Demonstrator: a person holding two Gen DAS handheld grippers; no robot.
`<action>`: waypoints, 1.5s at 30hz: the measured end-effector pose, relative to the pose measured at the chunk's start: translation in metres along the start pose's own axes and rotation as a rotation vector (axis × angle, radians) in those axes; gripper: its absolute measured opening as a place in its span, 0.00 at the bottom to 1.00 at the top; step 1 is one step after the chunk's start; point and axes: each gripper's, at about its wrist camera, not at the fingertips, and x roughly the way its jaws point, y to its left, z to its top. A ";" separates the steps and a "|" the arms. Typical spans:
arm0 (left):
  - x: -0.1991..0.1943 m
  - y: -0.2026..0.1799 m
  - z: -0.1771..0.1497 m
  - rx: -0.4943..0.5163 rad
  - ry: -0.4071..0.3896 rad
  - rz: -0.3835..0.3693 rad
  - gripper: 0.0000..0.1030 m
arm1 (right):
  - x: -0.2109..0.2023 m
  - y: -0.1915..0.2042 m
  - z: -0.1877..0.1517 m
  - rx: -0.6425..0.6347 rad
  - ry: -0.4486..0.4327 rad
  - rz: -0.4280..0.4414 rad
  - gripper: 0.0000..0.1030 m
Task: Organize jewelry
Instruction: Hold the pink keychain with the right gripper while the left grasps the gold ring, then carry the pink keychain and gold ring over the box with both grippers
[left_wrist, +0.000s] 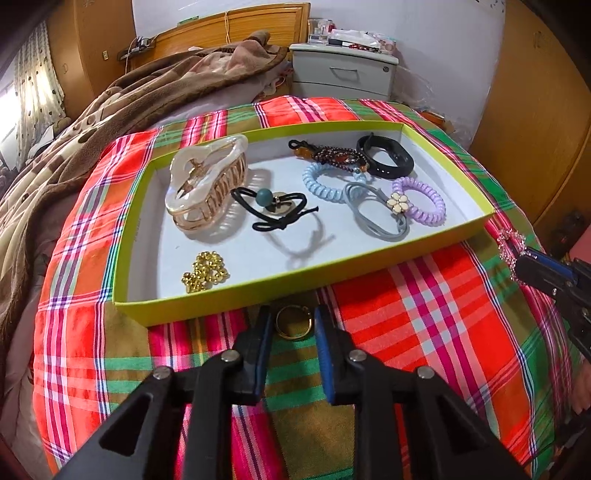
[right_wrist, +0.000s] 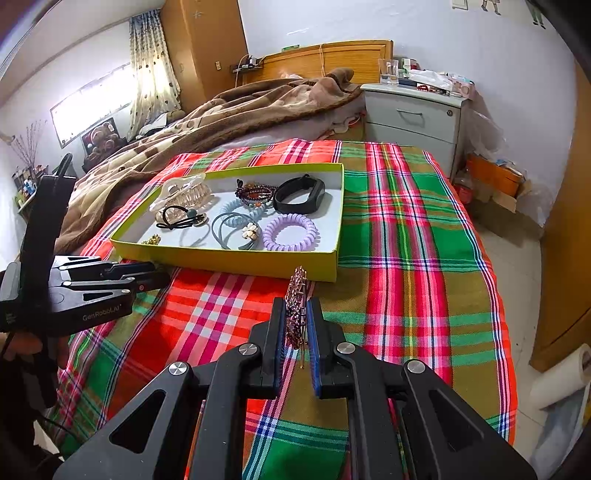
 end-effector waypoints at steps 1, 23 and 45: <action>0.000 -0.001 0.000 -0.004 0.001 -0.002 0.23 | 0.000 0.000 0.000 0.000 0.000 0.001 0.11; -0.029 0.002 -0.013 -0.002 -0.047 -0.033 0.23 | -0.014 0.015 0.001 0.001 -0.022 0.004 0.11; -0.065 0.018 0.040 0.012 -0.147 -0.163 0.23 | -0.026 0.024 0.037 0.041 -0.081 0.014 0.11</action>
